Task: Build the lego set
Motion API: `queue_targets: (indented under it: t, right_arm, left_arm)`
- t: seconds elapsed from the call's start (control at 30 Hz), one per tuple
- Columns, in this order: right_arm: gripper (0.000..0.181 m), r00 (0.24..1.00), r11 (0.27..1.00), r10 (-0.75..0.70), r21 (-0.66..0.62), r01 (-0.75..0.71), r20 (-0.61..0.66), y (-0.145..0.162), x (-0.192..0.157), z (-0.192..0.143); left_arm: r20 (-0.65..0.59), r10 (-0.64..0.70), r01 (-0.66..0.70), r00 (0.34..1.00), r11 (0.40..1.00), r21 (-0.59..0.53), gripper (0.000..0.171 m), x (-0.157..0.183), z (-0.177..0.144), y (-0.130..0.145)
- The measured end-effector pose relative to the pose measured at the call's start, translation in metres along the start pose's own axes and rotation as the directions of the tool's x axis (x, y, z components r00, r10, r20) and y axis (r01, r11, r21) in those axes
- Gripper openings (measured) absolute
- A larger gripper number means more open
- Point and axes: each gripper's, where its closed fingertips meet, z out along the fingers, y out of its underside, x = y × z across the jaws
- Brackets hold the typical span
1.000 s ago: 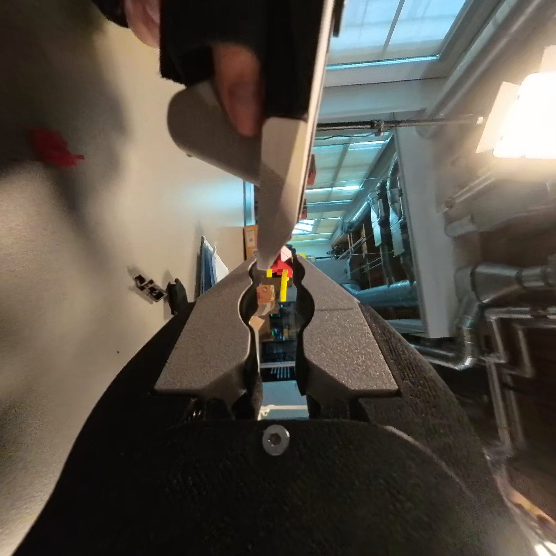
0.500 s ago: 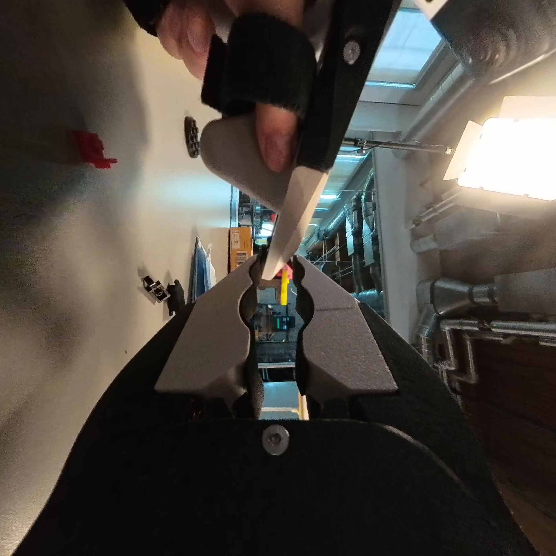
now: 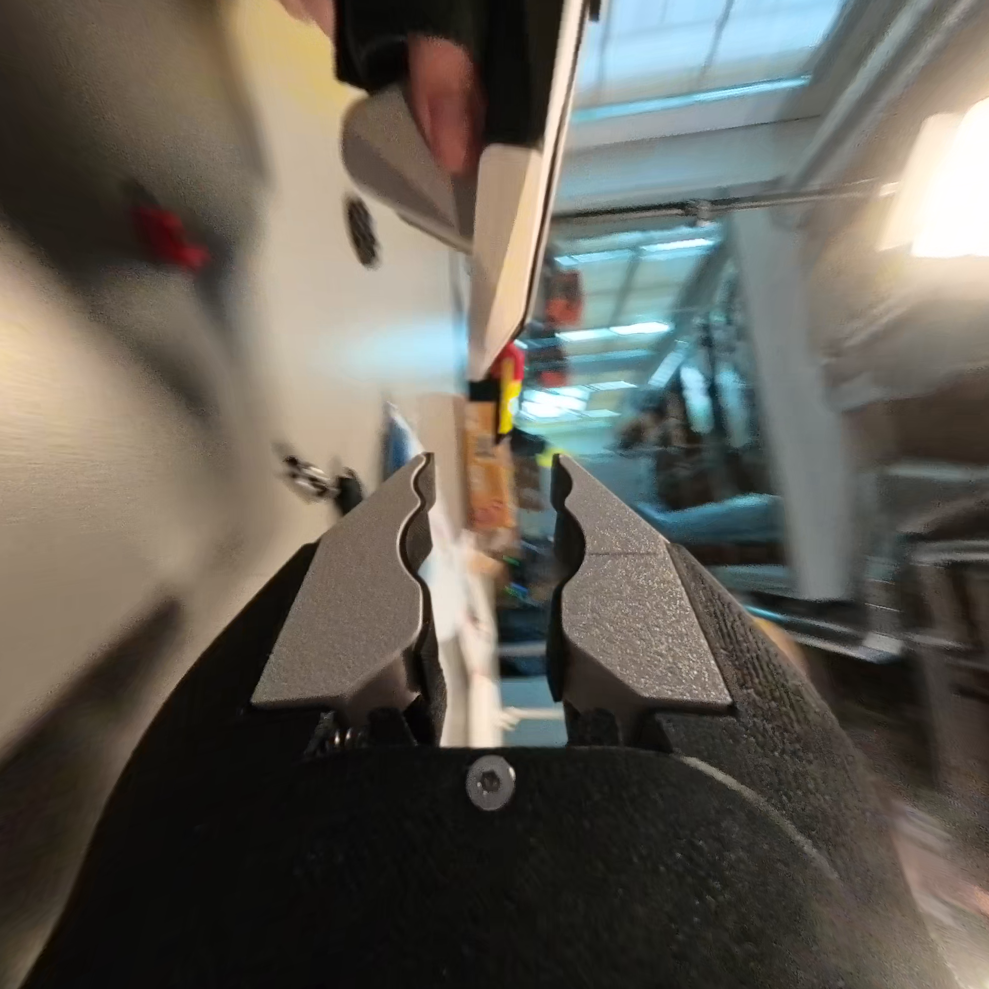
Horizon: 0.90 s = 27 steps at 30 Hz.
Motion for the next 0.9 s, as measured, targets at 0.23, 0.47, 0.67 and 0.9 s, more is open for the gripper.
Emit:
queue_targets:
  t: [0.23,0.47,0.67,0.9]
  right_arm:
    - [0.025,0.584,0.747,0.49,0.033,-0.664,0.648,-0.051,-0.048,-0.031]
    - [0.022,0.19,0.633,0.506,-0.214,-0.744,0.841,-0.068,-0.064,-0.035]
    - [0.017,0.143,0.661,0.439,-0.211,-0.72,0.887,-0.07,-0.07,-0.031]
    - [0.008,0.147,0.7,0.385,-0.185,-0.689,0.911,-0.068,-0.075,-0.03]
  left_arm:
    - [-0.097,0.031,-0.037,0.995,0.997,-0.06,0.016,0.007,-0.025,0.017]
    - [-0.155,-0.046,0.028,0.987,0.993,-0.114,0.017,0.008,-0.031,0.026]
    - [-0.203,-0.082,0.057,0.976,0.991,-0.124,0.016,0.012,-0.034,0.026]
    - [-0.241,-0.059,0.022,0.969,0.988,-0.153,0.017,0.018,-0.036,0.031]
